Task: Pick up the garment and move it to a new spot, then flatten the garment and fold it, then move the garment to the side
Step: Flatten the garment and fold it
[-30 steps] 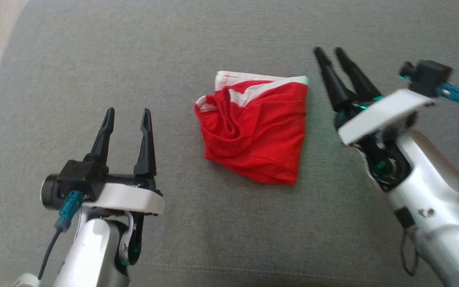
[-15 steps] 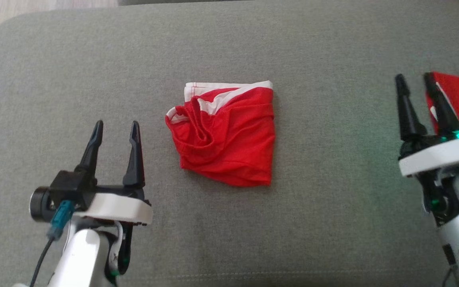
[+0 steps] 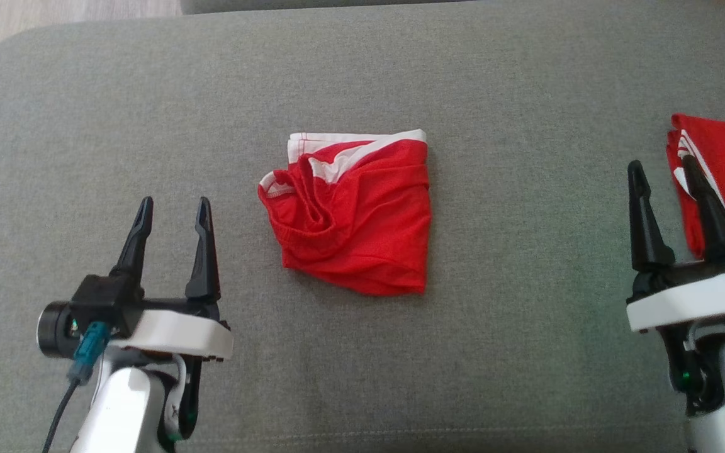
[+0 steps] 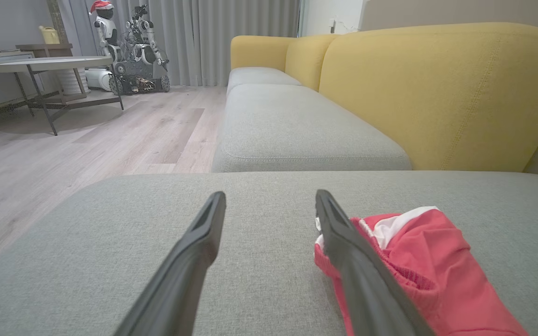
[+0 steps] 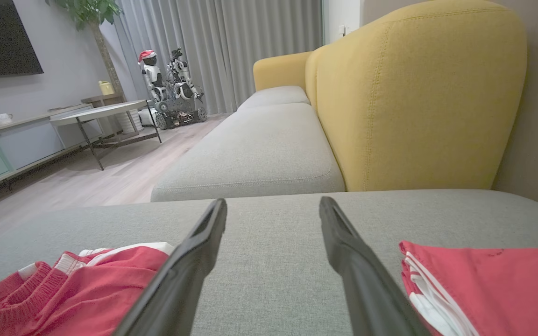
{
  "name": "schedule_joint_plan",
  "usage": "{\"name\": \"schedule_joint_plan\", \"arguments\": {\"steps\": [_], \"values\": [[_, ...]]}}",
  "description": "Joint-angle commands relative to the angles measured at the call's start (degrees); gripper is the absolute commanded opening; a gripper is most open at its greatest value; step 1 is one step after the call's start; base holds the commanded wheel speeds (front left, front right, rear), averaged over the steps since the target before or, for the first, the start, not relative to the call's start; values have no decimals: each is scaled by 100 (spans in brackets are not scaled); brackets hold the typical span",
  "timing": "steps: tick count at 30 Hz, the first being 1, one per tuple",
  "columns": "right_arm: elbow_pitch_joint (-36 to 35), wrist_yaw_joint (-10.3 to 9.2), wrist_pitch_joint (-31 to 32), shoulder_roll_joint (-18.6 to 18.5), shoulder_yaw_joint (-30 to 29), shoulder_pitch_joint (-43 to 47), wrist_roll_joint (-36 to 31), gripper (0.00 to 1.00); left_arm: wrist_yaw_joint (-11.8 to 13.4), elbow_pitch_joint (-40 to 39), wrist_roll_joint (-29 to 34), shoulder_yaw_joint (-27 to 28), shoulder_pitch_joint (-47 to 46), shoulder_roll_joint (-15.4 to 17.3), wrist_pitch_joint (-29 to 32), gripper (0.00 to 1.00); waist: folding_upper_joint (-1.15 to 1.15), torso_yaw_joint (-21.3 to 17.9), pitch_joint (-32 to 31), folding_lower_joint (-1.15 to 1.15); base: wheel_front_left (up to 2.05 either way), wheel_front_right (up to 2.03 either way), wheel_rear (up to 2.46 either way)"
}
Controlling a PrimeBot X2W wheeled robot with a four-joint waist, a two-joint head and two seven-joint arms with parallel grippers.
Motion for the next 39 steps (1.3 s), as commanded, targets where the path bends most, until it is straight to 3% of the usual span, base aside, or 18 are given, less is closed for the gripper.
{"name": "schedule_joint_plan", "arguments": {"steps": [1, 28, 31, 39], "values": [[-302, -5, 56, 3, 58, -20, -77, 100, 23, -187, -31, 201, -117, 113, -1, 100, 0, 2, 5, 0, 0, 0, 0], [-659, -5, 440, 205, -163, 140, -409, 100, 36, -129, -112, 89, -253, 102, -45, 100, 0, 161, 74, 0, 0, 0, 0], [-617, -5, 489, 226, -132, 126, -353, 0, 32, -122, -124, 69, -324, 52, -59, 100, 0, 292, 90, 0, 0, 0, 0], [-123, -5, 584, 183, 392, -115, -298, 0, -36, -87, -104, -79, -582, -178, -96, 100, 0, 978, 138, 0, 0, 0, 0]]}}
